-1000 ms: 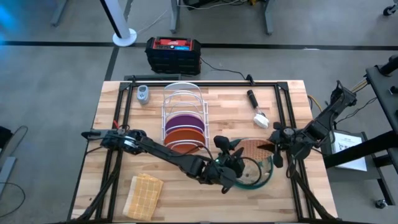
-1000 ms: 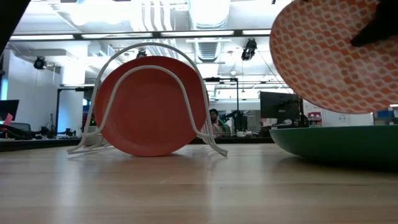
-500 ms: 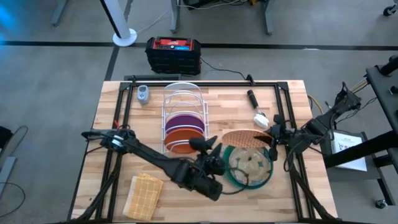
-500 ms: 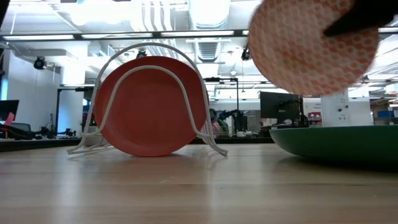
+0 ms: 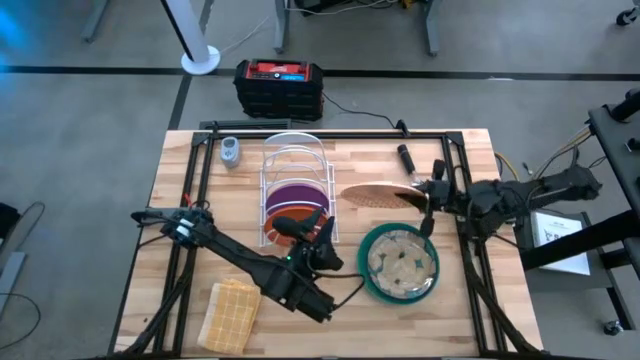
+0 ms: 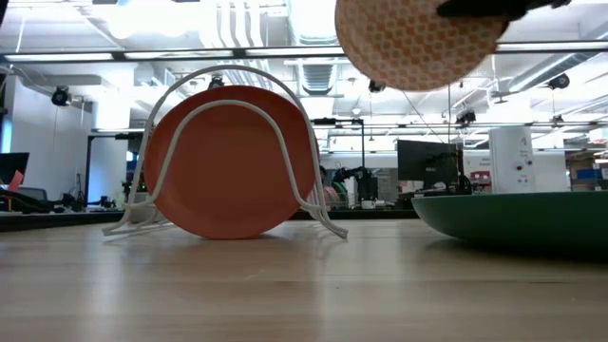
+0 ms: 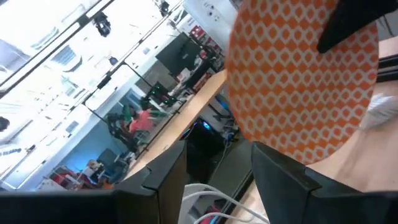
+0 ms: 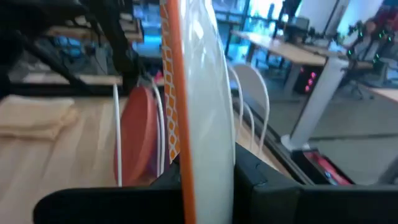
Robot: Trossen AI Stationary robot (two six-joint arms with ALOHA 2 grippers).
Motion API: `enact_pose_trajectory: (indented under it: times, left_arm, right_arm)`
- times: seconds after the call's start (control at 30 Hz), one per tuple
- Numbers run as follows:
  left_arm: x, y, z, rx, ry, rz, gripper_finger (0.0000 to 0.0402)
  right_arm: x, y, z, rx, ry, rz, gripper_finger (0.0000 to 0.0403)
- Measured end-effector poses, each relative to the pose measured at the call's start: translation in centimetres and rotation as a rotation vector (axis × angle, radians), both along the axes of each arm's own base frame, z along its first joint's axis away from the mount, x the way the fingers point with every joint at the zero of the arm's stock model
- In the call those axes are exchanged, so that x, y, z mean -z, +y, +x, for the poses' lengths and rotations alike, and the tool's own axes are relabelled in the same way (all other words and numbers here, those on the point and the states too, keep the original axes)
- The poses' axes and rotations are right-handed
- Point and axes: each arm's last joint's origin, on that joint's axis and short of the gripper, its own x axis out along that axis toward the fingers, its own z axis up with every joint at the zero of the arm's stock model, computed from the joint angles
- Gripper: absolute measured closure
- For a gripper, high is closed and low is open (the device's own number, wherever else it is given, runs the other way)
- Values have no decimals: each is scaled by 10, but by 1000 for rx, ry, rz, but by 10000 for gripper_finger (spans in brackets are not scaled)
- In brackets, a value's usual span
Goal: Sort dishes
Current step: Put the orange/white plate into the dish rack
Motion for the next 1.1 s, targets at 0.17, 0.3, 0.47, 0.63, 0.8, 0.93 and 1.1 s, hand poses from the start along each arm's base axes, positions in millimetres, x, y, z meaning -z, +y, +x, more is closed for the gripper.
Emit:
enact_pose_trajectory:
  times: [0.17, 0.3, 0.47, 0.63, 0.8, 0.93, 1.1]
  left_arm:
    - [-19, 9, -9, -8, 139, 75, 245]
    - [-40, 21, -26, -15, 208, 113, 246]
    - [-67, 44, -64, -18, 188, 90, 246]
    - [-73, 70, -113, -10, 138, 21, 246]
    - [-60, 81, -136, 19, 48, -120, 246]
    - [-45, 75, -128, 175, 122, -319, 246]
    - [-43, 72, -130, 412, 188, -407, 246]
  right_arm:
    - [-4, -16, 14, -27, -56, -17, 380]
    - [-1, -32, 31, -5, -65, -13, 380]
    - [11, -56, 54, 47, -33, -8, 380]
    - [22, -73, 72, 18, -29, 34, 380]
    - [14, -81, 89, 8, -34, 58, 380]
    - [4, -84, 100, 2, -42, 29, 380]
    - [-2, -87, 110, 5, -67, -2, 380]
